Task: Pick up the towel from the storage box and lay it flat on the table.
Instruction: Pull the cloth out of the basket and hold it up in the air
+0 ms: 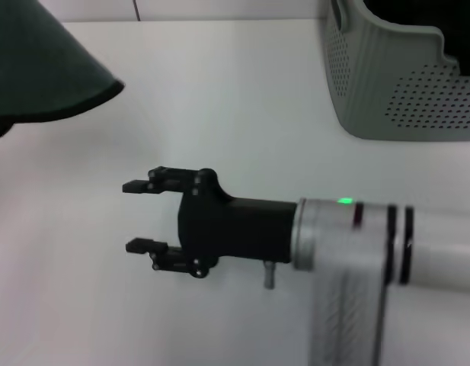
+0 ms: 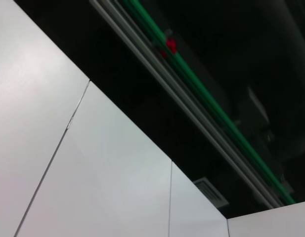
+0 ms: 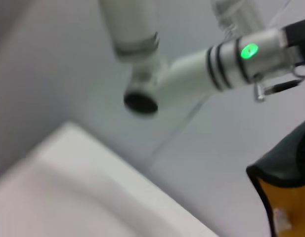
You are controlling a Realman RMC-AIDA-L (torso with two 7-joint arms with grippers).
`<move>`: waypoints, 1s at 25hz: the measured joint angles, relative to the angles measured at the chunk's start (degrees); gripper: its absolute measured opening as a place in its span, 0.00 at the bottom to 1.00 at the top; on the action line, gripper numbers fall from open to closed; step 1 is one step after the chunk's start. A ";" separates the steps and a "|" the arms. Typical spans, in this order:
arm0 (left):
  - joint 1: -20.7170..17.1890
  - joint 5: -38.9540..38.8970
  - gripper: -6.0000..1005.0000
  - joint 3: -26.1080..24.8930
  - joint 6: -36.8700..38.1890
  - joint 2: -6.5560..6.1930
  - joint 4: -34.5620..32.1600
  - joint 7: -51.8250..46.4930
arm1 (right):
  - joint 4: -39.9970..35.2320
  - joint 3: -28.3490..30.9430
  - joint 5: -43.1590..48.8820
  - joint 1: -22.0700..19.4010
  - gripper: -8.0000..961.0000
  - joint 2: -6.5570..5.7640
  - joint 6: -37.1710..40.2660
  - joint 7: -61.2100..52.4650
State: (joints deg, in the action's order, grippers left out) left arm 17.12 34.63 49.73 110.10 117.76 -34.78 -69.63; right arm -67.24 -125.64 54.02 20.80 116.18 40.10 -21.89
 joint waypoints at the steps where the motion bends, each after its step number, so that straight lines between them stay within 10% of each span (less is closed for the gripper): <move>1: 0.10 0.22 0.01 0.08 -0.34 0.20 0.00 0.37 | -1.01 -2.67 -2.93 -0.89 0.67 -0.07 -3.75 6.31; 6: 0.76 1.34 0.01 0.31 -1.10 0.67 0.04 1.01 | 3.17 -12.15 -27.55 -3.27 0.60 -0.04 -5.44 50.08; 11: 0.98 1.87 0.01 0.38 -1.13 1.09 0.06 0.76 | 14.92 -20.69 -53.68 0.71 0.55 -0.03 15.77 84.34; 25: 4.00 5.39 0.01 0.88 -1.13 1.93 3.05 1.09 | 22.18 -23.41 -69.94 9.59 0.51 0.03 25.79 90.74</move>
State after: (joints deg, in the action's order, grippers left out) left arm 21.12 40.02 50.61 108.96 119.69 -31.74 -68.54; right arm -45.06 -149.05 -15.92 30.39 116.21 65.89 68.84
